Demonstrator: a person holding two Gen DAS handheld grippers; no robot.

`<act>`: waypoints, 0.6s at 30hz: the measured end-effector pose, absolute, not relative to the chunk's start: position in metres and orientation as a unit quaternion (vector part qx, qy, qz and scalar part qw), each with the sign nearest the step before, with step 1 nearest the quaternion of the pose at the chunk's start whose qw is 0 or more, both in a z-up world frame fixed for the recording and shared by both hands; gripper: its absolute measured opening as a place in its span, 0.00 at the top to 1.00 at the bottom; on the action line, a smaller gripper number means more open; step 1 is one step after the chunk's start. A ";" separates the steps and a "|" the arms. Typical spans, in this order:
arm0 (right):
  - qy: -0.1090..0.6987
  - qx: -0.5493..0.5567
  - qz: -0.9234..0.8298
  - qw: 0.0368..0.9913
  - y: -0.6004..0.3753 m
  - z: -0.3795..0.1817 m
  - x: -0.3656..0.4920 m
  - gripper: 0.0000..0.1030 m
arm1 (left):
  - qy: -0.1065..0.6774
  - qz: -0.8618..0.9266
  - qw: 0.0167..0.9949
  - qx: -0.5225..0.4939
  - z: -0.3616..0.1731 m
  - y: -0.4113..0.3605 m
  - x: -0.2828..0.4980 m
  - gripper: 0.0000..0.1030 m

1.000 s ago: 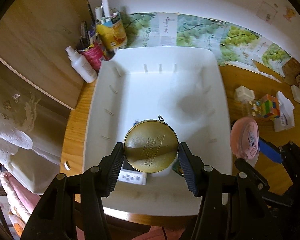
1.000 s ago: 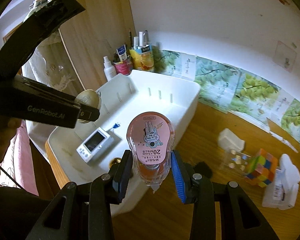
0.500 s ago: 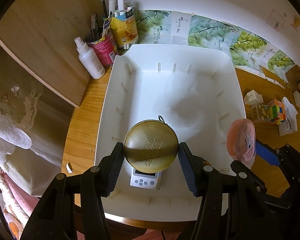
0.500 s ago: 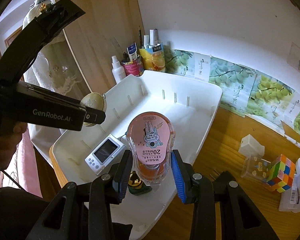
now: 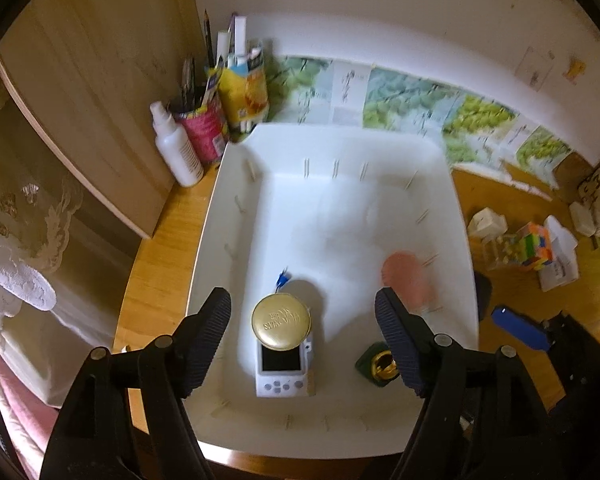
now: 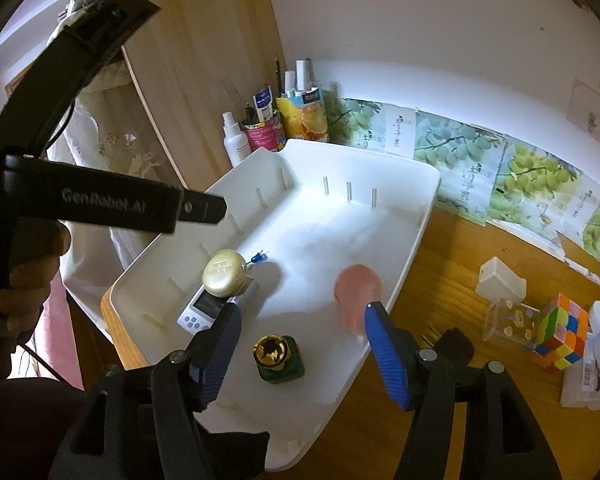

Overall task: Organize rigid objects
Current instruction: 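Place gold tin in tray with left tool while right drops pink dispenser there, then open both tools and move them toward the clear box and white adapters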

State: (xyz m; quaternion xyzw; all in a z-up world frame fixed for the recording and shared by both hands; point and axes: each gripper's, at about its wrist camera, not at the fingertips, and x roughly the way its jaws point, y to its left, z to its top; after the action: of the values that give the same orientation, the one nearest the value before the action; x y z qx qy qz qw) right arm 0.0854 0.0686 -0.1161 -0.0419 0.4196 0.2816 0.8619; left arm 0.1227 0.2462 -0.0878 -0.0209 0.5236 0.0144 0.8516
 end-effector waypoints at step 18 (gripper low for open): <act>0.355 -0.006 0.215 0.910 0.026 -0.096 0.061 0.29 | 0.415 -0.043 0.908 -0.034 -0.054 0.225 0.109 0.25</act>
State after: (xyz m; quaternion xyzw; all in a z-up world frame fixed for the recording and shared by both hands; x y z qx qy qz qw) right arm 0.0614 0.0264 -0.0956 -0.0055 0.3551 0.2145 0.9098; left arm 0.1088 0.2250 -0.0545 -0.0336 0.4149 -0.0434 0.9082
